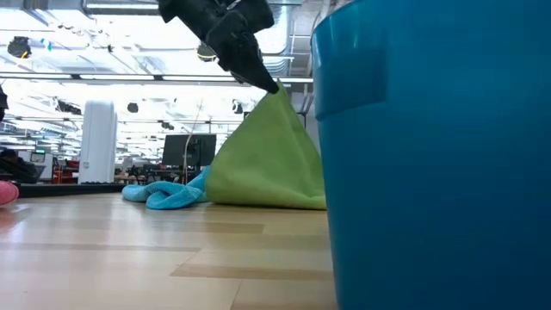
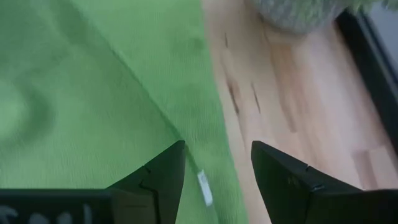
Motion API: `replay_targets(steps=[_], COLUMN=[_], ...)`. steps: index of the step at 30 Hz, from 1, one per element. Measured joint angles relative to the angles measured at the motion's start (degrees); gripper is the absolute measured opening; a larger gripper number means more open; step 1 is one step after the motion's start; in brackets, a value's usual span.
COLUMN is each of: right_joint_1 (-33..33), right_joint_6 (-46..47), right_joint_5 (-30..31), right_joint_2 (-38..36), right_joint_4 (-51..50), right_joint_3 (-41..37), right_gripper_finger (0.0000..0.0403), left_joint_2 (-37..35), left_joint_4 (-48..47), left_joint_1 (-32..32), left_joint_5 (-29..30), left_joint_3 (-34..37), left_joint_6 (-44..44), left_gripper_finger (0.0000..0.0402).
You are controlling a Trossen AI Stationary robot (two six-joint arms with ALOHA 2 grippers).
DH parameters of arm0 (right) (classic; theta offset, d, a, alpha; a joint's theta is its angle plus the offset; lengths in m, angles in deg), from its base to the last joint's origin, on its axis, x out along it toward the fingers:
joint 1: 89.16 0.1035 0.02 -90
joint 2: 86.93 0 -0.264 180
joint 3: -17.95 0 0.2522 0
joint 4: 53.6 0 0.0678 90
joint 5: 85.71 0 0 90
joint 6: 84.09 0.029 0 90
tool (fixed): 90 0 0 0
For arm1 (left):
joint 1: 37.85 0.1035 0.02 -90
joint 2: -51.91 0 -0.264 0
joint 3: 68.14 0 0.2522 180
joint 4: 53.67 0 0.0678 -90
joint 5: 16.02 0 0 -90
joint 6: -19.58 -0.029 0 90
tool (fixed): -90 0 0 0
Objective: Fold microfiber towels
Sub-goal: Fold the green microfiber cloth
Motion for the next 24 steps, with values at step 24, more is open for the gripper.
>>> replay_targets(steps=[24], right_joint_1=[-2.1], right_joint_6=[-6.3], right_joint_5=[-2.0], right_joint_2=[2.3], right_joint_4=[-4.2], right_joint_3=[0.0], right_gripper_finger=[0.0209], left_joint_2=[0.0], left_joint_4=[-2.8], left_joint_1=[-1.1], left_joint_5=[0.5], left_joint_3=[0.0], left_joint_6=[-0.2], left_gripper_finger=[0.0])
